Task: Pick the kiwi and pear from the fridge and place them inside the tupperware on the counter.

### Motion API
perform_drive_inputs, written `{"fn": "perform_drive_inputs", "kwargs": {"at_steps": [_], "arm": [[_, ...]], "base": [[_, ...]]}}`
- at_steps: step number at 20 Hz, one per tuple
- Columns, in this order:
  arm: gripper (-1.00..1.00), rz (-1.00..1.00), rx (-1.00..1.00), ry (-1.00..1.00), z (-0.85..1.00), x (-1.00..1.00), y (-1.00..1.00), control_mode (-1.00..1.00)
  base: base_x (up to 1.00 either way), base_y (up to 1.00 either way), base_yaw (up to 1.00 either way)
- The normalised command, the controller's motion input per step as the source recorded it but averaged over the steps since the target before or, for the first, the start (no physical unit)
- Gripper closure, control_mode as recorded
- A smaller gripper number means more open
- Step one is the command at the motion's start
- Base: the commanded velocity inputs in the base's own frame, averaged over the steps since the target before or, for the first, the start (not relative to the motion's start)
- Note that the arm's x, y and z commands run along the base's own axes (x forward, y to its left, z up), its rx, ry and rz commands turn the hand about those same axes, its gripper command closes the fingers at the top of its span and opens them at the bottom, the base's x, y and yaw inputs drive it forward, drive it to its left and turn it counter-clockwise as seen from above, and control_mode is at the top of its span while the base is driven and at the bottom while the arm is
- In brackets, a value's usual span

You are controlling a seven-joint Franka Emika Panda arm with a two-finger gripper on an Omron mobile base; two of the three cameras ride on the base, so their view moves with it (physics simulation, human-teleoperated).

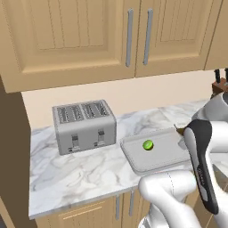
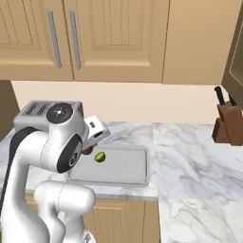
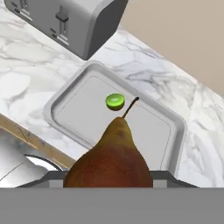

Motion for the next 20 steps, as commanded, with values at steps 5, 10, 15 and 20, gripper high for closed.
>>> {"fn": "perform_drive_inputs", "kwargs": {"at_steps": [5,10,15,20], "arm": [[1.0,0.0,0.01,0.13,-0.18,0.67,-0.26,-1.0],[1.0,0.0,0.01,0.18,-0.23,0.55,-0.42,-1.0],[1.0,0.0,0.0,0.02,-0.5,0.37,-0.25,-1.0],[1.0,0.0,0.0,0.0,-0.56,0.34,-0.11,-1.0]], "base": [[0.0,0.0,0.0],[0.0,0.0,0.0],[0.0,0.0,0.0],[0.0,0.0,0.0]]}}
